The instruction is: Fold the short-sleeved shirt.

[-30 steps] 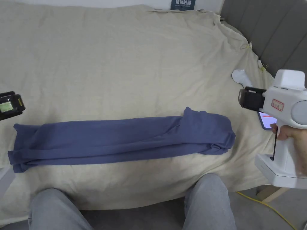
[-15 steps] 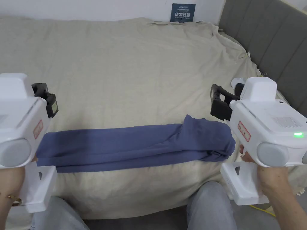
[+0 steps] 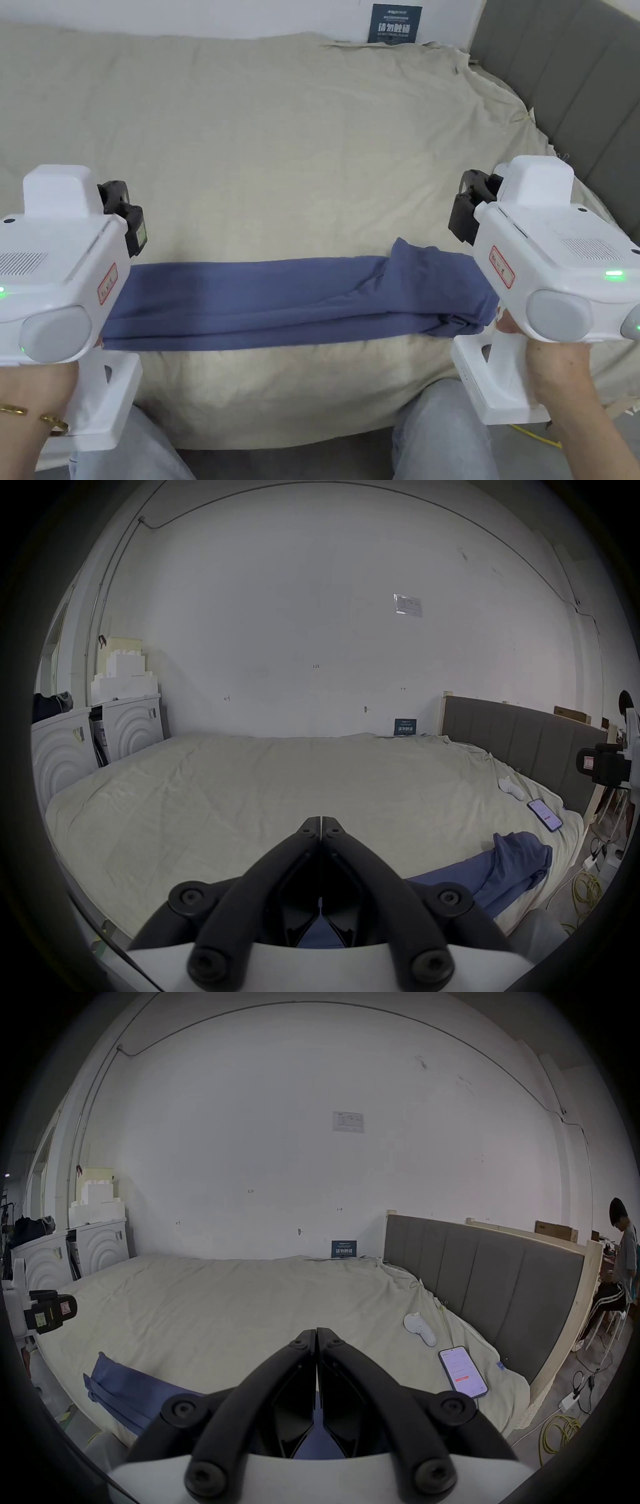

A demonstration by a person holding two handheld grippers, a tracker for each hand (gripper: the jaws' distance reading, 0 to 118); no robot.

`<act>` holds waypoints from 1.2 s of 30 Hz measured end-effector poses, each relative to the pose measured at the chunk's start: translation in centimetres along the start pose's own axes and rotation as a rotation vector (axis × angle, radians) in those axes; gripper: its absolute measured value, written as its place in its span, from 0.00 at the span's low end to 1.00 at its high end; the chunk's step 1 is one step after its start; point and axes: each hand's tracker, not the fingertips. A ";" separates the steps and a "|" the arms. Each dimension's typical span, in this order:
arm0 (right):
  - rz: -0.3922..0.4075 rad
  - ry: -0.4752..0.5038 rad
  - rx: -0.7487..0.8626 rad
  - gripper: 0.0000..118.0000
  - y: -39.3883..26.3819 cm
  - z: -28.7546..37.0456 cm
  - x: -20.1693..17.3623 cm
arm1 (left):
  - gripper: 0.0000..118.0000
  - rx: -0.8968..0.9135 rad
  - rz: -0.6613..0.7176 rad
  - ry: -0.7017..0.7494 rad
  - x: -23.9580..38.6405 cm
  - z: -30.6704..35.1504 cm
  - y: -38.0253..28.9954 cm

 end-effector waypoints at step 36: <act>0.012 0.000 -0.137 0.00 -1.7 -3.0 -3.5 | 0.96 -0.893 0.398 -0.195 -20.7 -15.1 -7.3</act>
